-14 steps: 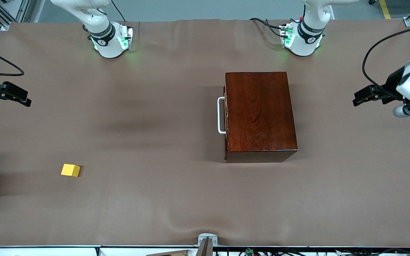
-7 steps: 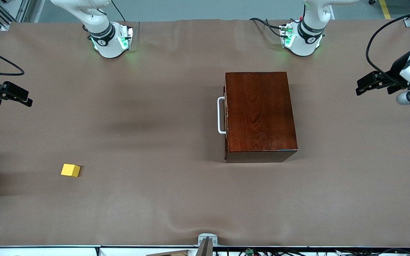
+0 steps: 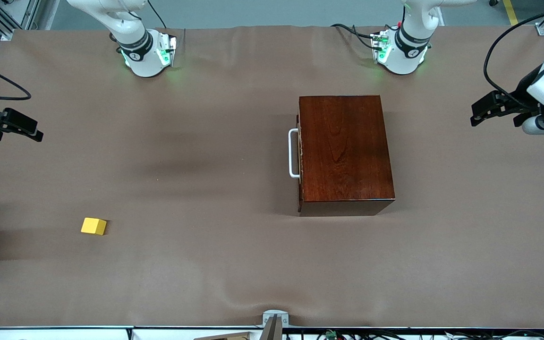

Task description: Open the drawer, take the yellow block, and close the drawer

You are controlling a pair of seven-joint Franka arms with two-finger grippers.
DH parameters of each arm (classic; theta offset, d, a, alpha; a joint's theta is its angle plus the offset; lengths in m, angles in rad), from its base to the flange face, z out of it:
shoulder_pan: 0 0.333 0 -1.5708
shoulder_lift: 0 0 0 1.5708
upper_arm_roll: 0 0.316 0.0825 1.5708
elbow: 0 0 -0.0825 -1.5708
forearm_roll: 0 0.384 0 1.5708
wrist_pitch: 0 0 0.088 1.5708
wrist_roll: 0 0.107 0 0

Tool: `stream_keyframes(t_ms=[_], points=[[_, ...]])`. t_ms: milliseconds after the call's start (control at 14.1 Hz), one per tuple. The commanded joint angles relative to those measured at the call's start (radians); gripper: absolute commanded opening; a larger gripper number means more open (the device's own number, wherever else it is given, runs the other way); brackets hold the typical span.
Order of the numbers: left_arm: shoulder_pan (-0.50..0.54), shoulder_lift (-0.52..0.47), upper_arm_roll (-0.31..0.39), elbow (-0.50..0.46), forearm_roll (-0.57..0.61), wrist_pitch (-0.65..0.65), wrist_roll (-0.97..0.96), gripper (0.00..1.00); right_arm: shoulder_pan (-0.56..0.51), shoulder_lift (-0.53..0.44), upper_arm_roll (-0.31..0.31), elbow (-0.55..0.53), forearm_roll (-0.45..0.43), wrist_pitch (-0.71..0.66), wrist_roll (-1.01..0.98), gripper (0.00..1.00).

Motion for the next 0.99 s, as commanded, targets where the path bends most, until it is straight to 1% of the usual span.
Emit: stream_keyframes(t_ms=[0, 283, 778, 920], points=[[0.005, -0.002, -0.005, -0.004, 0.02, 0.005, 0.064, 1.0, -0.001, -0.012, 0.005, -0.013, -0.007, 0.009, -0.003, 1.0], [0.0, 0.002, -0.006, 0.0, 0.02, 0.005, 0.075, 1.0, 0.007, -0.012, 0.005, -0.013, -0.025, 0.009, -0.003, 1.0], [0.008, 0.005, -0.006, -0.001, 0.022, -0.003, 0.067, 1.0, 0.005, -0.012, 0.006, -0.013, -0.022, 0.008, 0.002, 1.0], [0.009, 0.008, -0.006, 0.003, 0.051, -0.001, 0.056, 1.0, 0.005, -0.012, 0.006, -0.013, -0.022, 0.007, 0.003, 1.0]])
